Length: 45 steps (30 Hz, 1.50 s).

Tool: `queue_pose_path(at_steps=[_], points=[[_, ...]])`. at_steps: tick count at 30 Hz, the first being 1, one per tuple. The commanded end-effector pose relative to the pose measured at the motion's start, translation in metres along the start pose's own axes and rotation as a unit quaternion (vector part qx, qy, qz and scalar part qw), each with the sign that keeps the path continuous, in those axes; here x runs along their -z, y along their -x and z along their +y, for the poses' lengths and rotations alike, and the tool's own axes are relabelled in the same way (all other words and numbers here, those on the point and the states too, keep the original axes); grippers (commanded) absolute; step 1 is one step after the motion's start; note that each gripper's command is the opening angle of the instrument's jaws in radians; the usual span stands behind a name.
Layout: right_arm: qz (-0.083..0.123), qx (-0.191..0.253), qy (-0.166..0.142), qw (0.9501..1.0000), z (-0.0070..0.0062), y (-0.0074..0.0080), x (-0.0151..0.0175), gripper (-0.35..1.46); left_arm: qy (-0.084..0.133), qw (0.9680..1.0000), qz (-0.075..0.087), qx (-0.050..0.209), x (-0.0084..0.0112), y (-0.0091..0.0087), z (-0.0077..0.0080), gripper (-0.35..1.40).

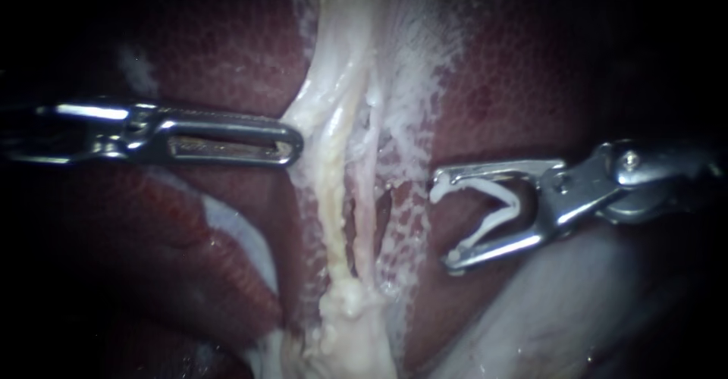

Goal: Clipping first clip left tube

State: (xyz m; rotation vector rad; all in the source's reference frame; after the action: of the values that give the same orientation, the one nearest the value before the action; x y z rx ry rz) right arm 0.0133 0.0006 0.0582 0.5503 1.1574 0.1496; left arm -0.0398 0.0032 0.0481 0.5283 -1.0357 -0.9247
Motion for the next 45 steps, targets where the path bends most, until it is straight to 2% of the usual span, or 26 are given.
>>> queue_pose_path(at_steps=[1,6,12,23,28,35,40,45], points=[[-0.001,-0.002,-0.003,1.0000,-0.0002,0.0004,-0.0007,0.60,0.000,1.0000,-0.002,0.000,0.0003,0.0001,-0.0002,-0.35],[-0.003,-0.013,-0.015,0.9998,-0.0007,0.0020,-0.0044,0.60,-0.001,1.0000,-0.003,0.001,0.0007,0.0004,-0.0012,-0.35],[-0.006,-0.018,-0.023,0.9996,-0.0008,0.0030,-0.0071,0.60,0.000,1.0000,-0.003,0.001,0.0007,0.0004,-0.0014,-0.35],[-0.007,-0.020,-0.021,0.9996,0.0003,0.0037,-0.0085,0.60,0.000,1.0000,-0.004,0.000,0.0006,0.0003,-0.0020,-0.35],[-0.007,-0.022,-0.021,0.9995,0.0004,0.0038,-0.0094,0.60,0.000,1.0000,-0.004,0.000,0.0007,0.0003,-0.0022,-0.35],[-0.009,-0.029,-0.021,0.9993,-0.0004,0.0043,-0.0114,0.60,0.000,1.0000,-0.004,0.000,0.0006,0.0003,-0.0022,-0.35],[-0.011,-0.032,-0.031,0.9989,-0.0010,0.0049,-0.0126,0.60,0.000,1.0000,-0.004,0.000,0.0006,0.0003,-0.0022,-0.35],[-0.013,-0.036,-0.043,0.9983,-0.0011,0.0049,-0.0138,0.59,0.000,1.0000,-0.004,0.001,0.0005,0.0003,-0.0022,-0.35]])
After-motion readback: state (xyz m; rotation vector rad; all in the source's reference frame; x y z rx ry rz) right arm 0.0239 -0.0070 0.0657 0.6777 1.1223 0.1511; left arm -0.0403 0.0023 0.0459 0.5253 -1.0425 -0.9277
